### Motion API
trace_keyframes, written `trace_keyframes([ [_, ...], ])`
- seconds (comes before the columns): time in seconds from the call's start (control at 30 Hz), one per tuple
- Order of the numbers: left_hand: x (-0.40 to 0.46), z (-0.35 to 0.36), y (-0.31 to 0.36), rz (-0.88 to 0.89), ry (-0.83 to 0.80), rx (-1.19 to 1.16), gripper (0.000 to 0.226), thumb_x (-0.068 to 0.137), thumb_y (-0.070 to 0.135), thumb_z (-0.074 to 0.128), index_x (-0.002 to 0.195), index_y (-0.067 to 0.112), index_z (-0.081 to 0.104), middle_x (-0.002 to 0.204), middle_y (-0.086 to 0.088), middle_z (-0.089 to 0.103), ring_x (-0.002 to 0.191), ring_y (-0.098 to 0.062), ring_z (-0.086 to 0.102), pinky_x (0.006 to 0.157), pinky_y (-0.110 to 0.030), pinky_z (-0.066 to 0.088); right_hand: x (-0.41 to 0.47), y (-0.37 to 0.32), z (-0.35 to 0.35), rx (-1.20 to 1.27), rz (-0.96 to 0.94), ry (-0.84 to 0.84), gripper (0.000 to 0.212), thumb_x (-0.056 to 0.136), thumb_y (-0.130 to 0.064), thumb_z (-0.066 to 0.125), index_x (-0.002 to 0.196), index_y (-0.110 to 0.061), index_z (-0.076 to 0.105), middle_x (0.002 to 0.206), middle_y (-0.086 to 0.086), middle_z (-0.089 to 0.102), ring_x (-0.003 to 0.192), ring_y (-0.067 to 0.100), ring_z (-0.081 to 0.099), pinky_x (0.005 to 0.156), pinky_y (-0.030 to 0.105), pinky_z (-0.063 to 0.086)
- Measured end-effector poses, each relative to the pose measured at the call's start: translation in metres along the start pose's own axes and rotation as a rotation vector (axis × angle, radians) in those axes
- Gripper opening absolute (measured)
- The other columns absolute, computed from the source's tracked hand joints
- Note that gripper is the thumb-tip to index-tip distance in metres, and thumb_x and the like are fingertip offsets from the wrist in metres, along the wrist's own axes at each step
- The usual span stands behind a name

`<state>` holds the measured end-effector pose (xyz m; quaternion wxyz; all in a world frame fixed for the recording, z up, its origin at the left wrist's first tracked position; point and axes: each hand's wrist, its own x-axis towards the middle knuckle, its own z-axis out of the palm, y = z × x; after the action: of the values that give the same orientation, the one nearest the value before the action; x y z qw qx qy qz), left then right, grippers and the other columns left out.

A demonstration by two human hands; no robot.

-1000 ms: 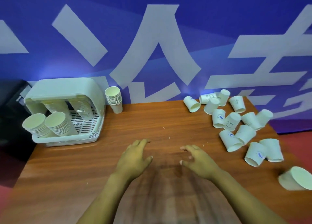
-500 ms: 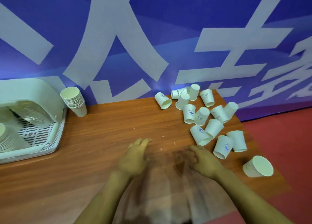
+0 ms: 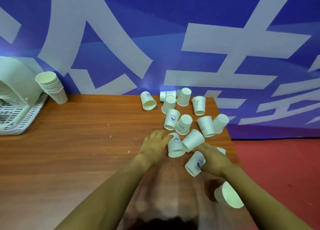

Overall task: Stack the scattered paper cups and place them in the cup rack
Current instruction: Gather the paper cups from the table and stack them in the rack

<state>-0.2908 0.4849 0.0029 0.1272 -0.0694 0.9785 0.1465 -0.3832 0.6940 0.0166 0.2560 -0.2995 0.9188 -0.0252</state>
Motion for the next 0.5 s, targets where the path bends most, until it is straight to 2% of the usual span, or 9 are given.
trace_keyframes([
  [0.2, 0.025, 0.018, 0.018, -0.009, -0.039, 0.200, 0.080, 0.089, 0.011, 0.052, 0.150, 0.034, 0.005, 0.160, -0.003, -0.002, 0.147, -0.027, -0.001, 0.110, -0.044, 0.023, 0.018, 0.028, 0.011, -0.074, -0.119, -0.046, 0.070, 0.078, -0.021, 0.067, 0.139, -0.033, 0.036, 0.143, -0.006, 0.033, 0.130, 0.017, 0.032, 0.101, 0.032, 0.037],
  [0.33, 0.054, 0.026, 0.029, 0.092, -0.055, 0.368, 0.082, 0.091, 0.009, 0.053, 0.150, 0.036, 0.002, 0.160, -0.006, -0.003, 0.146, -0.028, 0.000, 0.112, -0.043, 0.021, 0.030, 0.046, 0.015, -0.029, -0.155, -0.063, 0.061, 0.082, -0.030, 0.062, 0.138, -0.032, 0.038, 0.143, -0.005, 0.032, 0.130, 0.017, 0.033, 0.105, 0.035, 0.035],
  [0.5, 0.076, 0.042, 0.036, 0.181, -0.152, 0.482, 0.082, 0.093, 0.010, 0.051, 0.150, 0.032, -0.003, 0.158, -0.012, -0.010, 0.146, -0.033, -0.005, 0.113, -0.047, 0.018, 0.047, 0.064, 0.017, -0.042, -0.182, -0.065, 0.062, 0.083, -0.030, 0.060, 0.141, -0.032, 0.036, 0.144, -0.006, 0.032, 0.128, 0.019, 0.035, 0.104, 0.032, 0.034],
])
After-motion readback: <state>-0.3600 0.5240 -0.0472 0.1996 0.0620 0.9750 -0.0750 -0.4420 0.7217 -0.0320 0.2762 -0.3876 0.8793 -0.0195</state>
